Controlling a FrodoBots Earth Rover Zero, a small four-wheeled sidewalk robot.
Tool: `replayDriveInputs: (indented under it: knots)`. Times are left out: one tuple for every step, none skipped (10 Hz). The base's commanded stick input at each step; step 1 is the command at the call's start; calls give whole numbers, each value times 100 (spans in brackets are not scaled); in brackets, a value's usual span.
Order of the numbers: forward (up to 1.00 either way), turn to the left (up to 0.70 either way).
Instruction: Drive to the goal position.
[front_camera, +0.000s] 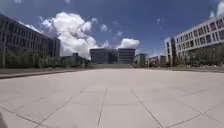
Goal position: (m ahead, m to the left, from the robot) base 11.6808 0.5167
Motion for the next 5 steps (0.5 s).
replayDriveInputs:
  knots:
    - [70, 0]
    - [70, 0]
    - [70, 0]
    - [70, 0]
    - [70, 0]
